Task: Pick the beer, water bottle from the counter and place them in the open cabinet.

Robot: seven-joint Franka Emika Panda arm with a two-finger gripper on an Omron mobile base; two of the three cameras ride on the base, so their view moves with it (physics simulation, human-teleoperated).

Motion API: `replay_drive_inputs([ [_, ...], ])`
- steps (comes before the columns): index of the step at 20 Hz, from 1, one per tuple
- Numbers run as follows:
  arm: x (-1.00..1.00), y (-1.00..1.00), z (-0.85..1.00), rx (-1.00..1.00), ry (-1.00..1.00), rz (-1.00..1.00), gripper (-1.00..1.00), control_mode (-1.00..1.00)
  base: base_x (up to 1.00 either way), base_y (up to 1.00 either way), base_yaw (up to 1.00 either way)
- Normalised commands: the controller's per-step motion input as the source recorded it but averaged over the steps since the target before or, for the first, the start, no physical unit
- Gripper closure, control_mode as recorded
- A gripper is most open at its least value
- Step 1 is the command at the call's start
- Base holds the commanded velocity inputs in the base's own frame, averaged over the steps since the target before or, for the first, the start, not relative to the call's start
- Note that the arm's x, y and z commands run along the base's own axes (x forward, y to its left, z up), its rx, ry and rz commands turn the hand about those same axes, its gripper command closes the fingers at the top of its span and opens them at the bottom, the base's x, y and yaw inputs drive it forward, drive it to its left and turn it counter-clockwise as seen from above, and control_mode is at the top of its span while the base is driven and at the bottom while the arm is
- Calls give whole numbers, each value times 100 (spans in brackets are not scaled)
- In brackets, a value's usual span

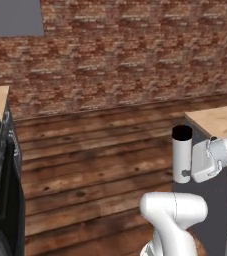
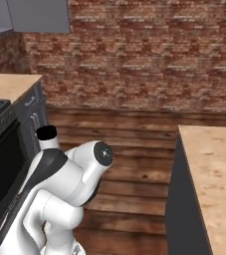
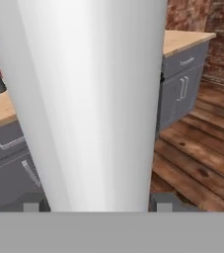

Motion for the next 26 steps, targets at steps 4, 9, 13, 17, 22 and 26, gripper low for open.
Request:
replay_drive_inputs([
  [4, 0, 0, 0, 0, 0, 0, 100, 100, 100, 12, 4],
  [9, 0, 0, 0, 0, 0, 0, 100, 100, 100, 29, 5],
  [13, 0, 0, 0, 0, 0, 0, 100, 100, 100, 27, 10],
  [17, 0, 0, 0, 0, 0, 0, 100, 100, 100, 33, 11],
  [22, 0, 0, 0, 0, 0, 0, 100, 100, 100, 36, 15],
  [26, 0, 0, 0, 0, 0, 0, 100, 100, 100, 28, 32],
])
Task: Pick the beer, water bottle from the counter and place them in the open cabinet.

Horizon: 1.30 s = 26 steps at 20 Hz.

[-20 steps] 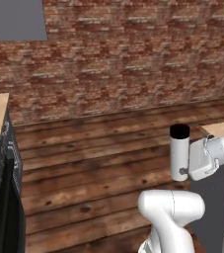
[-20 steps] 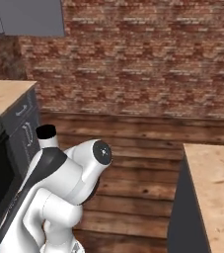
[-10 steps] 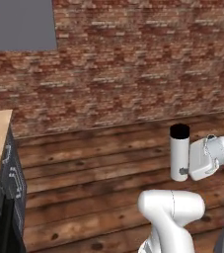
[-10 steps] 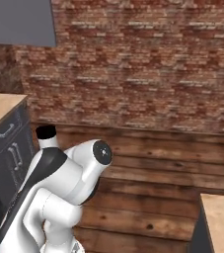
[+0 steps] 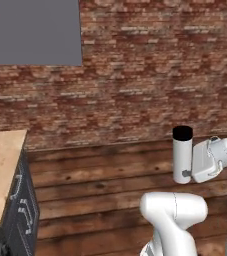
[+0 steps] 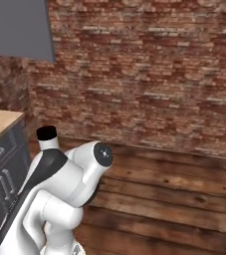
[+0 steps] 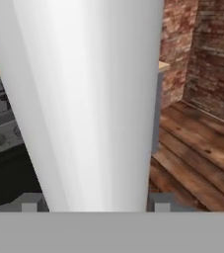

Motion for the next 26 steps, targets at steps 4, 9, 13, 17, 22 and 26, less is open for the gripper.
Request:
replay_drive_inputs([
  [4, 0, 0, 0, 0, 0, 0, 100, 100, 100, 19, 43],
  [9, 0, 0, 0, 0, 0, 0, 100, 100, 100, 30, 42],
  [13, 0, 0, 0, 0, 0, 0, 100, 100, 80, 71, 40],
  [17, 0, 0, 0, 0, 0, 0, 100, 100, 20, 96, 39],
  [22, 0, 0, 0, 0, 0, 0, 100, 100, 2, 70, 46],
  [26, 0, 0, 0, 0, 0, 0, 100, 100, 18, -1, 57],
])
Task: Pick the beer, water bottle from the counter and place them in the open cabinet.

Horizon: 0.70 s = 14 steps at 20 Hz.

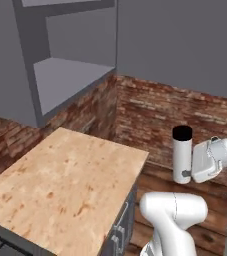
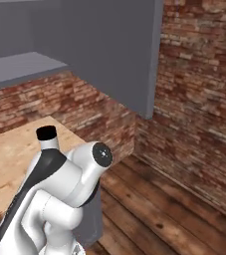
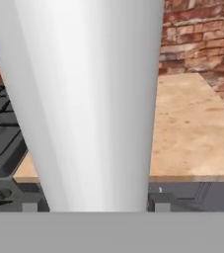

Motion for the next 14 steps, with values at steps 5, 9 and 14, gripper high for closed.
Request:
replay_drive_inputs([
  [5, 0, 0, 0, 0, 0, 0, 100, 100, 1, -13, 51],
  [9, 0, 0, 0, 0, 0, 0, 100, 100, 0, 1, 64],
  [14, 0, 0, 0, 0, 0, 0, 100, 100, 0, -1, 63],
])
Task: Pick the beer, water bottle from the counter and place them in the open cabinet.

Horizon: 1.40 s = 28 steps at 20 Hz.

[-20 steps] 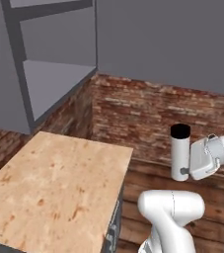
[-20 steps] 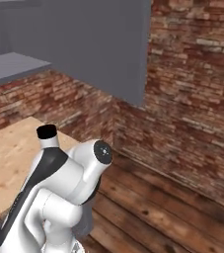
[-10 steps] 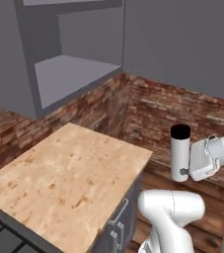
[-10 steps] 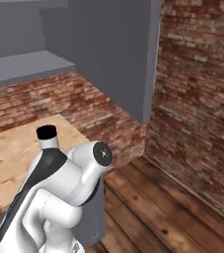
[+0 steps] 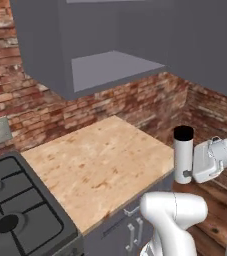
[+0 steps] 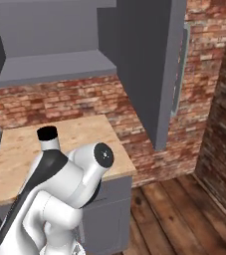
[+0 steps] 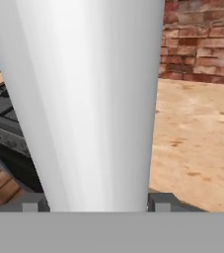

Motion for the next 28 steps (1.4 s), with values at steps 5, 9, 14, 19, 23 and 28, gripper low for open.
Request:
replay_drive_inputs([
  [5, 0, 0, 0, 0, 0, 0, 100, 100, 45, -18, 40],
  [9, 0, 0, 0, 0, 0, 0, 100, 100, 47, -14, 22],
  [14, 0, 0, 0, 0, 0, 0, 100, 100, 3, 0, 10],
  [19, 0, 0, 0, 0, 0, 0, 100, 100, 17, -15, 12],
  [23, 0, 0, 0, 0, 0, 0, 100, 100, 31, -56, 10],
  [28, 0, 0, 0, 0, 0, 0, 100, 100, 3, -12, 3],
])
